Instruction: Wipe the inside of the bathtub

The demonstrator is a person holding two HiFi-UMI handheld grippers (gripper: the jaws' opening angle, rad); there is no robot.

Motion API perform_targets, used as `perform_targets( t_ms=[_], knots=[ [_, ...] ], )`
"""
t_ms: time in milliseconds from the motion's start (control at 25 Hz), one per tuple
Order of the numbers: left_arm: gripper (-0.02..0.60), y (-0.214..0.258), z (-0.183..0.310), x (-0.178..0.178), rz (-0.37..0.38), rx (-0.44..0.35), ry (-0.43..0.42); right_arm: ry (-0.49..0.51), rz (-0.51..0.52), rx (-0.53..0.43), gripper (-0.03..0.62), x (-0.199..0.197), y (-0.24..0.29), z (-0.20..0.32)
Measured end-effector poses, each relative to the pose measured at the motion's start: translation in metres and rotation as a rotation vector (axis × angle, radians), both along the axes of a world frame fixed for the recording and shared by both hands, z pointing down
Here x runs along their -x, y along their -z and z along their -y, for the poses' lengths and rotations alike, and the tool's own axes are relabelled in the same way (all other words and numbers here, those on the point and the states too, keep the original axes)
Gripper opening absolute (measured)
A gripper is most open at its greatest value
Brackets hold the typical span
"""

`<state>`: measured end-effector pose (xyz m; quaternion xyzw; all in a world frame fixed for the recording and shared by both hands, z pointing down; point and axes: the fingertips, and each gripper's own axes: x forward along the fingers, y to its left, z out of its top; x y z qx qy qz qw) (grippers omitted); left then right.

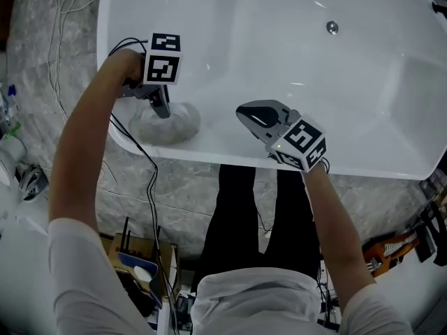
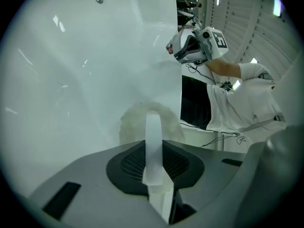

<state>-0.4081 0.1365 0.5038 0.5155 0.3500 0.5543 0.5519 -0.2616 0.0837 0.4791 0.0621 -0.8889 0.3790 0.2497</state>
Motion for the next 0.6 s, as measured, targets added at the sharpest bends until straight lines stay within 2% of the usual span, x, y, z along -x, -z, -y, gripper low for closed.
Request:
perform_targets(
  t_ms=[280, 480, 600],
  knots=[
    [0.084, -0.012, 0.0, -0.014, 0.249, 0.084, 0.065, -0.05, -0.004, -0.001, 0.023, -0.027, -0.003, 0.002],
    [0.084, -0.021, 0.005, -0.013, 0.388, 0.051, 0.171, -0.056, 0.002, -0.008, 0.023, -0.033, 0.002, 0.001],
    [0.084, -0.025, 0.009, -0.014, 0.417, 0.017, 0.255, -0.038, 0.006, -0.015, 0.023, -0.031, 0.002, -0.003]
  ],
)
